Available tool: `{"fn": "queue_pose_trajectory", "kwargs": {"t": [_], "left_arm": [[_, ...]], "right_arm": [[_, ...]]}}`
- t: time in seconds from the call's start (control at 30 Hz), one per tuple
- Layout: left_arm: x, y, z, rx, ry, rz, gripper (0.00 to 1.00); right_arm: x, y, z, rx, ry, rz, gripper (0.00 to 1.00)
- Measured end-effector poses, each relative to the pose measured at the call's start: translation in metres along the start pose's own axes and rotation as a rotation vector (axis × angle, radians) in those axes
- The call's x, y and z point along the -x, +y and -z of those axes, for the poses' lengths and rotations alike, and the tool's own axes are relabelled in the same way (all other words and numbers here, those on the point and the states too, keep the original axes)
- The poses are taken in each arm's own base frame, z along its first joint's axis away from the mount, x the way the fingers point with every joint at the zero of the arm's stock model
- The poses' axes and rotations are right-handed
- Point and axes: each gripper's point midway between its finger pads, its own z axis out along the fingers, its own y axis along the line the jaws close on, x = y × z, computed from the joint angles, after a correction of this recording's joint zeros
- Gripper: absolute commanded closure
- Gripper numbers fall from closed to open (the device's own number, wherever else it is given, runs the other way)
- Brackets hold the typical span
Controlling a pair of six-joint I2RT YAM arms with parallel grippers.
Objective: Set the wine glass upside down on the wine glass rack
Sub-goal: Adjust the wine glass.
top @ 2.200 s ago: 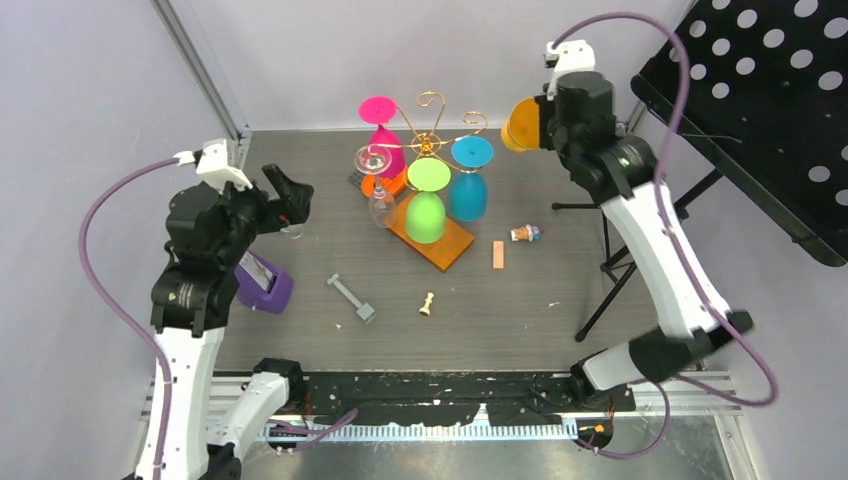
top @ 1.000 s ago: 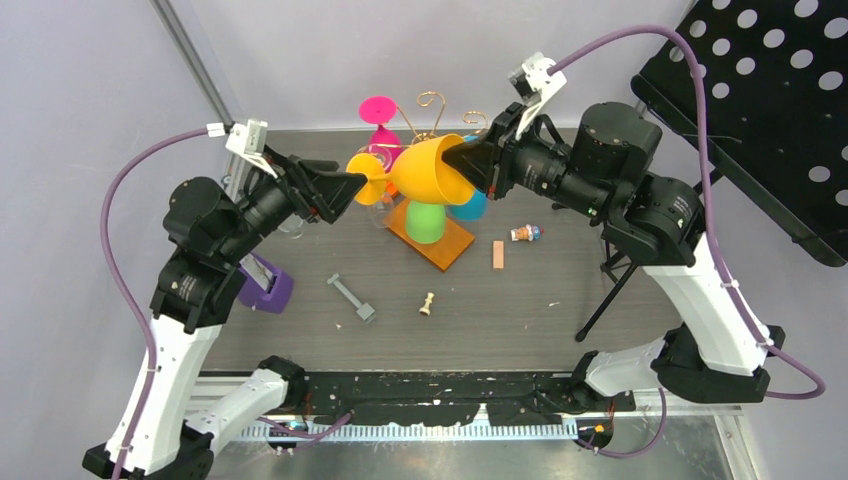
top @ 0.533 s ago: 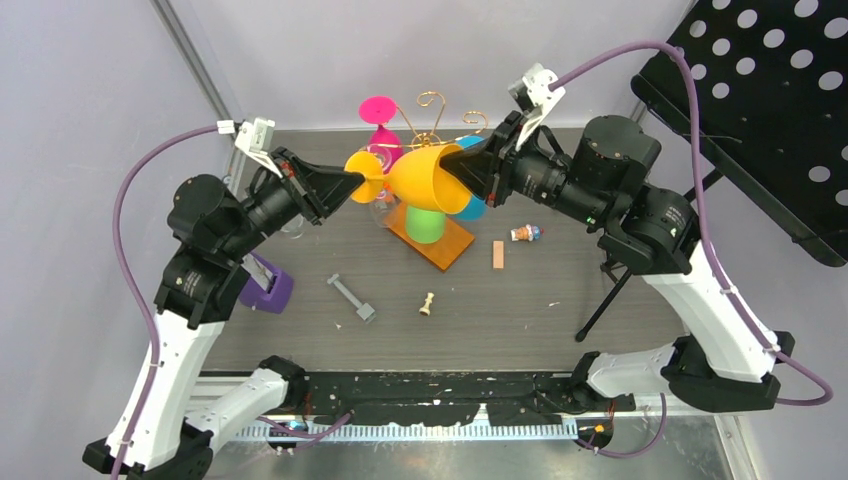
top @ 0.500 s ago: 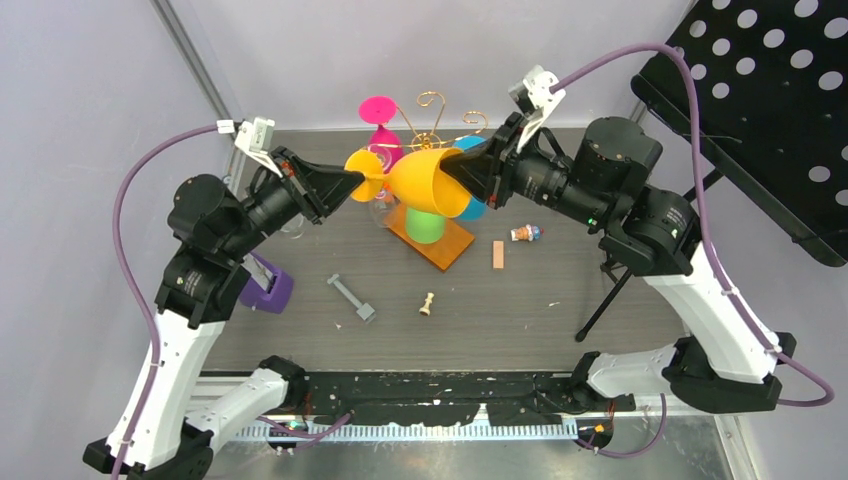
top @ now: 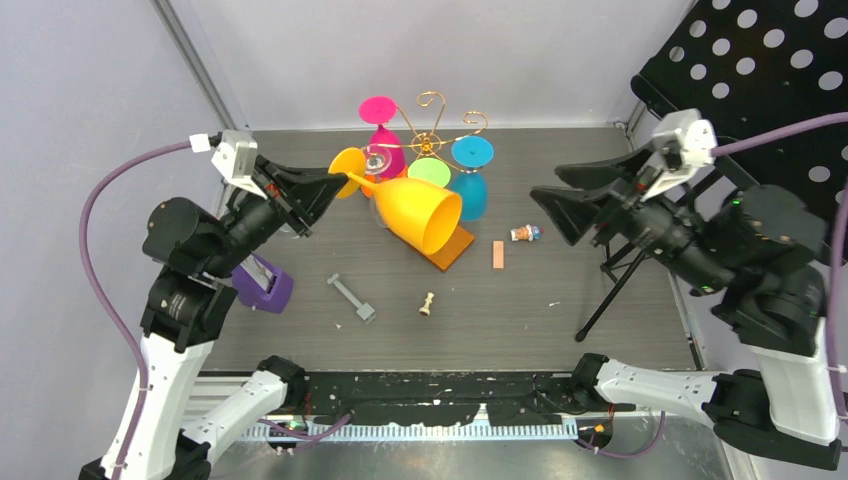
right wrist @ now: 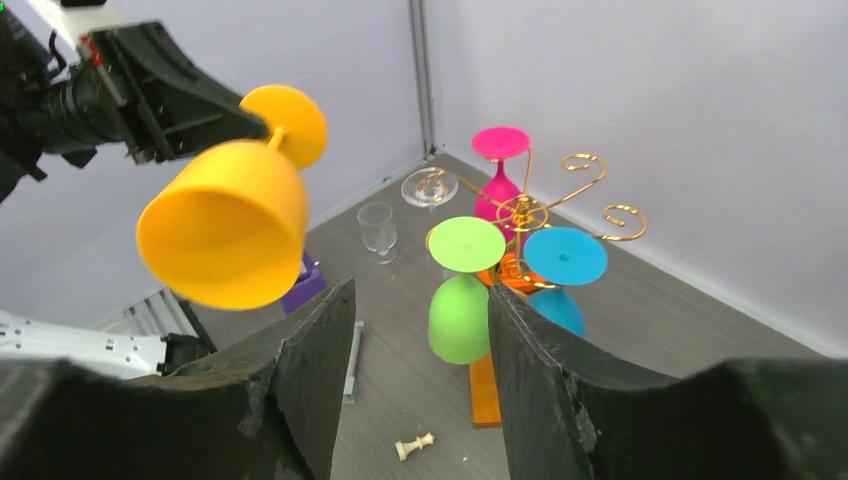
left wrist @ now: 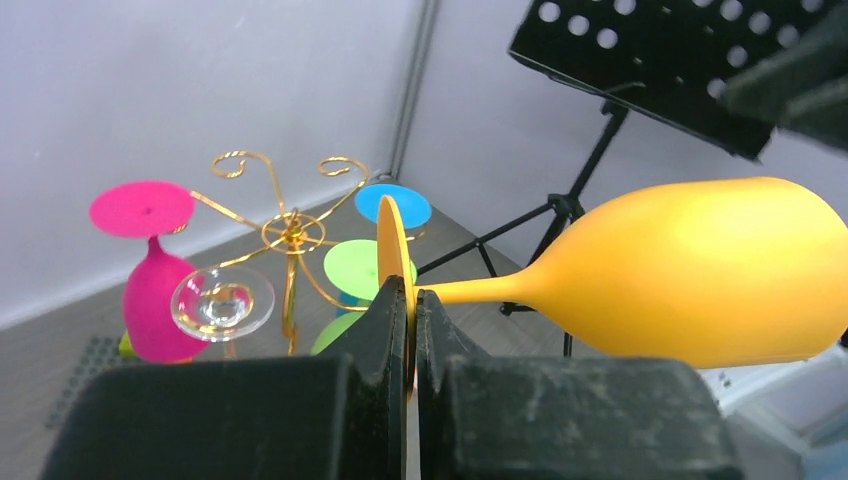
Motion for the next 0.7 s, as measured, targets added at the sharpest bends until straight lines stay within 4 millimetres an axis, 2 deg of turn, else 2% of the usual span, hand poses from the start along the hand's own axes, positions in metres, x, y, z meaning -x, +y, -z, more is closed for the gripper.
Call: {"fn": "queue_pose_trajectory", "kwargs": {"t": [0.1,0.17,0.23,0.37,0.5,0.6,0.7], "left_arm": [[0.000,-0.013,0.004,-0.074,0.006,-0.065,1.00],[-0.002,-0.025,0.007,-0.130,0.013,-0.120,1.00],[-0.007,-0.035,0.008,-0.179,0.024,-0.171,1.00],[-0.024,-0.055,0.008,-0.271,0.063,-0.278,1.00],[-0.041,-0.063,0.001,-0.307,0.100,-0.372,1.00],[-0.049,-0.065,-0.004,-0.320,0.117,-0.440,1.00],[-0.057,-0.068,-0.009,-0.332,0.129,-0.504,1.00]], "right_arm": [[0.019,-0.004,0.015,-0.022,-0.008,-0.002,0.37],[0.027,-0.001,0.011,-0.011,0.010,-0.012,0.36],[0.024,0.008,0.002,0.023,0.049,-0.026,0.36],[-0.017,0.033,-0.025,0.133,0.206,-0.079,0.35],[-0.057,0.056,-0.046,0.227,0.349,-0.146,0.34],[-0.084,0.068,-0.053,0.280,0.434,-0.196,0.33],[-0.100,0.078,-0.052,0.323,0.479,-0.245,0.32]]}}
